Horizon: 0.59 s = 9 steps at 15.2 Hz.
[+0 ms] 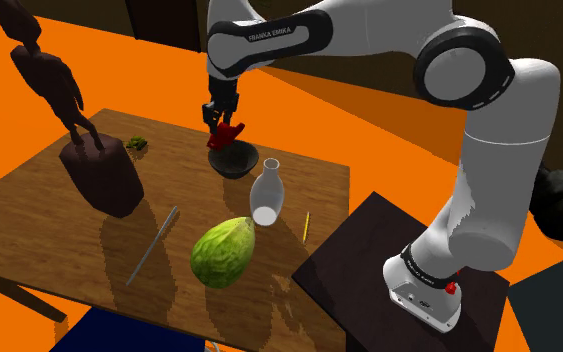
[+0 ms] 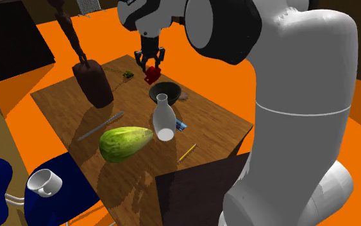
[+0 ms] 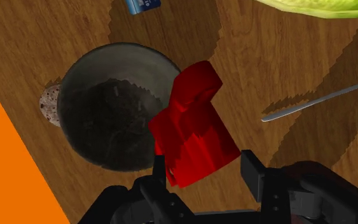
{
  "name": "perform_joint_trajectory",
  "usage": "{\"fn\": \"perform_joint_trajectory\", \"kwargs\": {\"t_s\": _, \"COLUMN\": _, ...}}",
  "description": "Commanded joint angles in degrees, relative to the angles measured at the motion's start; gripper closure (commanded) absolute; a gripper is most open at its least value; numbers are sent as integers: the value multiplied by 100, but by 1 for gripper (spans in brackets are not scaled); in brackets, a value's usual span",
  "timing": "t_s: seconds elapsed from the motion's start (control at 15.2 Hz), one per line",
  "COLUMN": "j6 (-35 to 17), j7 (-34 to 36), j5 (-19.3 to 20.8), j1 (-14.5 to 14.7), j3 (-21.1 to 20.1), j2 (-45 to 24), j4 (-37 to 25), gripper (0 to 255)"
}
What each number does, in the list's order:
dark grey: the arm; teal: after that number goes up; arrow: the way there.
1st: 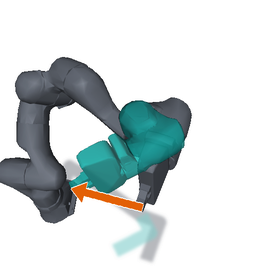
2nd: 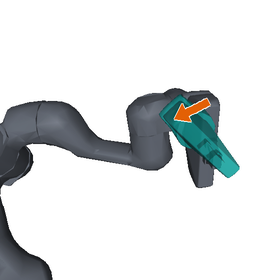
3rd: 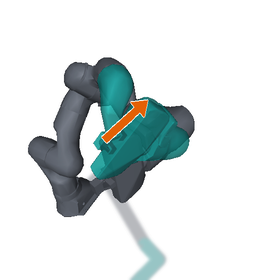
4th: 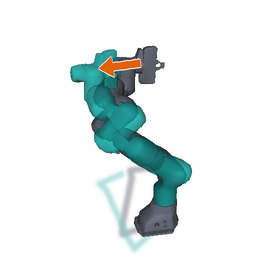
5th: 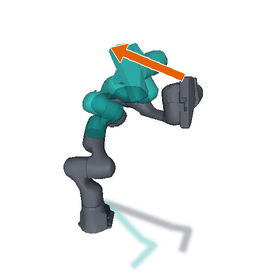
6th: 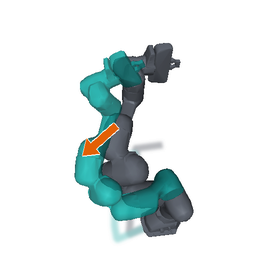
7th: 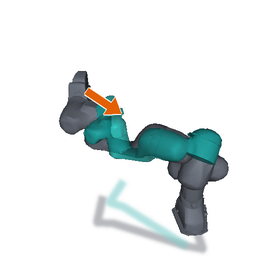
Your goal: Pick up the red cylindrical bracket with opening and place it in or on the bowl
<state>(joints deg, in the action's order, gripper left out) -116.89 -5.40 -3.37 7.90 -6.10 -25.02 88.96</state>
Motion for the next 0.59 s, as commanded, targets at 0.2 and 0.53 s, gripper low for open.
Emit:
{"fn": "perform_joint_trajectory", "kwargs": {"t_s": 0.2, "j6": 397, "j7": -519, "j5": -36, "j1": -373, "j3": 138, "j2": -555, "j4": -904, "gripper": 255}}
{"fn": "perform_joint_trajectory", "kwargs": {"t_s": 0.53, "j6": 66, "j7": -545, "j5": -40, "j1": -373, "j3": 139, "j2": -651, "j4": -669, "gripper": 255}}
